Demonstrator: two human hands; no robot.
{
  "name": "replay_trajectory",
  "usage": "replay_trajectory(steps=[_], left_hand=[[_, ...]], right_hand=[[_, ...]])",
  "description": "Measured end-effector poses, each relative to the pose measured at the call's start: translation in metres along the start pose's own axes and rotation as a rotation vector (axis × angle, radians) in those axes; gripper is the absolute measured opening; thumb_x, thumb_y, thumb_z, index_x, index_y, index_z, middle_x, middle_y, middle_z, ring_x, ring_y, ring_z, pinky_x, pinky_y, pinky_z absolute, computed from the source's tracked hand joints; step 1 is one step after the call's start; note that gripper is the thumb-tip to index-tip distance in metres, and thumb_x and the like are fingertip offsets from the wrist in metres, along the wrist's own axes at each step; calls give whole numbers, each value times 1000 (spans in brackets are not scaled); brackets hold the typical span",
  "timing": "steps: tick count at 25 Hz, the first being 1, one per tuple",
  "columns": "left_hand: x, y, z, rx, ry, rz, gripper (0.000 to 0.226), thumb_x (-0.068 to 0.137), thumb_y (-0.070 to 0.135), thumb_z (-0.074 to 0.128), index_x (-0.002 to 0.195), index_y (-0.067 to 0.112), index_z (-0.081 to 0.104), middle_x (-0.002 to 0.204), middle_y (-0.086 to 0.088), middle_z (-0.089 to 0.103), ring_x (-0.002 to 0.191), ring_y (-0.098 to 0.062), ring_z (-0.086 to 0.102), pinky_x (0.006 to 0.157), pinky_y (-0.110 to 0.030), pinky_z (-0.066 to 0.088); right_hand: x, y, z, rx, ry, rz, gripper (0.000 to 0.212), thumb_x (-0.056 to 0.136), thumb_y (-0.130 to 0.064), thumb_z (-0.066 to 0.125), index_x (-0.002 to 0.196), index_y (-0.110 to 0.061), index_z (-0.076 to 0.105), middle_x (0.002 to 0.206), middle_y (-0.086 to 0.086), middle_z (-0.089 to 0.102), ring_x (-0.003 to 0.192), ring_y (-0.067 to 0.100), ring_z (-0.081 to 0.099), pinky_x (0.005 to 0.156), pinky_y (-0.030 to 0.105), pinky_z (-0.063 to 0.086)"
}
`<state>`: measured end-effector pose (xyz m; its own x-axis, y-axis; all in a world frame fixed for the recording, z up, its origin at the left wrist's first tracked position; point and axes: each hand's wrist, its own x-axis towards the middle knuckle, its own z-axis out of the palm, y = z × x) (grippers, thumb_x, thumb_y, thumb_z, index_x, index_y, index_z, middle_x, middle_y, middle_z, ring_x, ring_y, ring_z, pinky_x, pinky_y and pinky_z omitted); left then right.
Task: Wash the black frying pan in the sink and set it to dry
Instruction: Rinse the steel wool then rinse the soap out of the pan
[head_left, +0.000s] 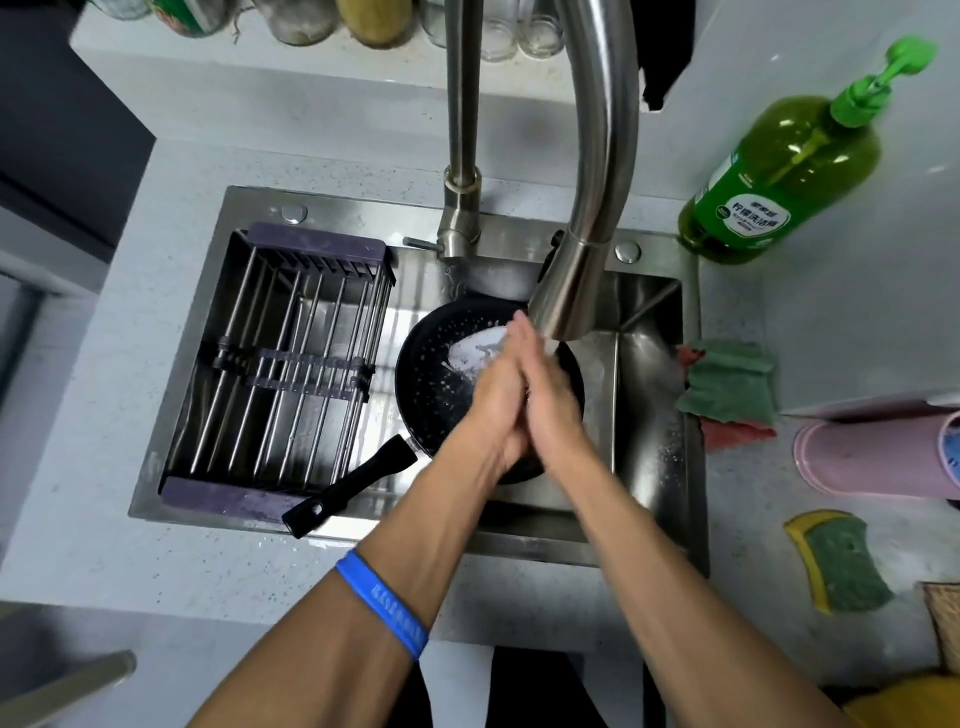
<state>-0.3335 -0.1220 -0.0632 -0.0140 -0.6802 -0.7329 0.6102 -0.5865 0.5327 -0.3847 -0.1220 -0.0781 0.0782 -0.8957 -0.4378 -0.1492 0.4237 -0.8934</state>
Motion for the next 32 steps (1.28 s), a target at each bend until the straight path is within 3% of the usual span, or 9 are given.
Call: replay_trajectory(steps=[8,9,10,11,14,18,26,29,32], left_hand=[[-3,4,-10,-15,179,11,60,103,42,36,139,-6,43,131,-25,55,128,-34,49,111,-36,35],[1,-4,-12,-301,-28,-45,68,104,45,28,146,-8,26,148,-25,37,140,-34,32,118,-37,22],[-1,-3,-17,-533,145,-236,68,105,44,25,147,-9,20,154,-22,27,144,-33,25,120,-38,15],[9,-9,-20,-241,324,-64,63,105,41,29,146,-6,31,152,-19,35,141,-32,34,120,-38,22],[5,-10,-18,-250,67,-82,41,102,32,41,130,7,59,122,-11,66,97,-19,68,83,-30,55],[13,-10,-18,-193,48,-7,23,95,18,54,115,12,64,97,-10,68,72,-19,64,57,-27,52],[15,7,18,613,194,336,15,93,19,53,83,10,60,77,-2,61,76,-24,61,61,-27,48],[27,9,9,1021,225,443,24,88,31,46,90,10,55,91,-8,55,92,-29,53,79,-41,48],[25,8,8,997,88,452,34,85,43,43,93,14,59,88,-12,63,88,-29,63,88,-48,53]], right_hand=[[-1,3,-4,-101,7,35,59,98,-60,30,143,-28,50,150,1,49,139,15,44,117,35,36],[-3,8,-4,-185,-52,6,61,100,-58,28,152,-29,39,159,-4,36,146,10,32,123,36,26],[-9,7,-3,-273,-153,-59,58,105,-52,25,157,-26,29,161,-11,22,147,3,20,125,29,15],[-9,14,-4,-295,-195,-98,56,108,-45,25,158,-21,27,158,-15,20,145,-1,16,125,23,11],[-1,9,-14,-57,-49,48,48,101,-53,43,135,-24,59,143,-4,54,129,4,49,112,25,37],[3,-4,-34,391,87,230,29,99,-40,50,104,-20,70,101,-1,75,92,10,68,80,30,50],[4,-17,-31,710,84,497,34,101,-37,51,106,-11,73,99,9,77,87,21,75,71,37,61],[9,-17,-17,736,151,473,41,97,-34,55,117,-2,71,111,18,74,103,31,73,95,47,57],[16,-17,-16,869,159,476,48,88,-33,63,123,-2,69,125,19,69,116,34,67,106,48,50]])
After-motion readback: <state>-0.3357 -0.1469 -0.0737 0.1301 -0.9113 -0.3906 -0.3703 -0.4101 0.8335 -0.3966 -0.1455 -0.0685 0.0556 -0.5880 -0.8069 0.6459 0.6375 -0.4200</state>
